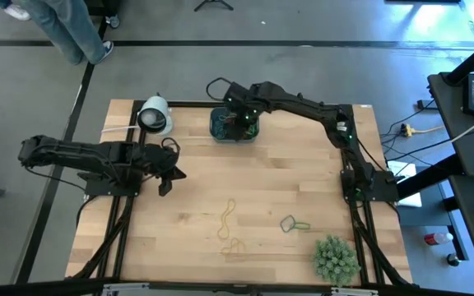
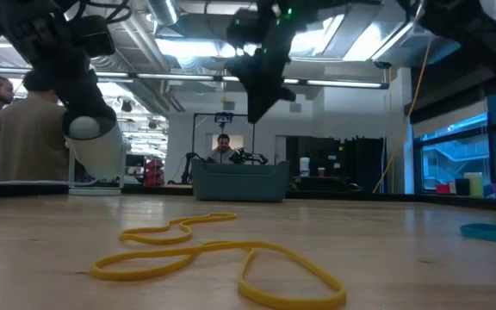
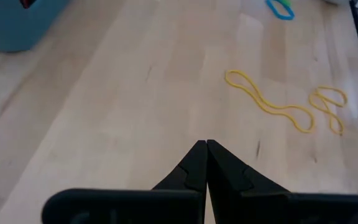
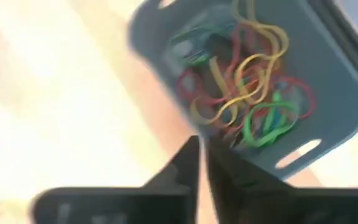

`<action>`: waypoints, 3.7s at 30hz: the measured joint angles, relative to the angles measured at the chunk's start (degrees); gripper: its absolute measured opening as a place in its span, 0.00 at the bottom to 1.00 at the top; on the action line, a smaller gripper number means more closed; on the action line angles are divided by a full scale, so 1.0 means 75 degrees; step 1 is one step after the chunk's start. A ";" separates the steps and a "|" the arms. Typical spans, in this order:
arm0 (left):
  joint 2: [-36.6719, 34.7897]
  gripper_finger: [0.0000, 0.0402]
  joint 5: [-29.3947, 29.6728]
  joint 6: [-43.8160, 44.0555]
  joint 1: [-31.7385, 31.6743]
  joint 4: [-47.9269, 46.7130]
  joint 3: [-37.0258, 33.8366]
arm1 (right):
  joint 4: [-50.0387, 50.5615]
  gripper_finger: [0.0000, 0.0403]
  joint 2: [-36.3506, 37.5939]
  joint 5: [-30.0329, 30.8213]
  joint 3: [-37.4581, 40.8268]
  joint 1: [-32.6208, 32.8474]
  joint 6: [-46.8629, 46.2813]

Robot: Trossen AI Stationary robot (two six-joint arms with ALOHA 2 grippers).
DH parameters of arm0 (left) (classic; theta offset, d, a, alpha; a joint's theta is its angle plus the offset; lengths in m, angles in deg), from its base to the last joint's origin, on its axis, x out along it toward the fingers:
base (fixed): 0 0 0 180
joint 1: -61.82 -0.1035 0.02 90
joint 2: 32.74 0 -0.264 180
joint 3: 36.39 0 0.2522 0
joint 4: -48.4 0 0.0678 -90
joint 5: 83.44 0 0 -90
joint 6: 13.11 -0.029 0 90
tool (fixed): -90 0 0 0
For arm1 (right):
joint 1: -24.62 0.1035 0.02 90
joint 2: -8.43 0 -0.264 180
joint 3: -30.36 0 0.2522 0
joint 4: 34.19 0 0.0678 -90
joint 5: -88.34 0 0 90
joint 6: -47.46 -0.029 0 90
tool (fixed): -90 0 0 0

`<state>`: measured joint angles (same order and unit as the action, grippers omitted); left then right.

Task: Pick and place rubber bands into bin
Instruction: Put the yellow rubber band into the blue bin

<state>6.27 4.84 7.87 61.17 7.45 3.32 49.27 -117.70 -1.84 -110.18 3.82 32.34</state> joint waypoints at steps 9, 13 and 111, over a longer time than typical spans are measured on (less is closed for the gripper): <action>0.0929 0.00 0.1009 0.0372 0.1620 -0.0477 0.0927 | -0.0074 0.01 0.1076 -0.0335 0.0882 0.1182 0.0492; 0.1776 0.00 0.1650 0.0595 0.2242 -0.0662 0.1423 | -0.0847 0.02 0.1899 -0.0343 0.2259 0.1656 0.0397; 1.1610 0.00 0.1600 -0.3519 -0.3446 -0.5164 1.3221 | -0.5548 0.02 0.8376 0.3158 1.1595 0.4416 -0.2750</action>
<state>93.34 16.84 -18.52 35.33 -31.28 102.48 7.65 -54.88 21.84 -23.21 36.94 11.71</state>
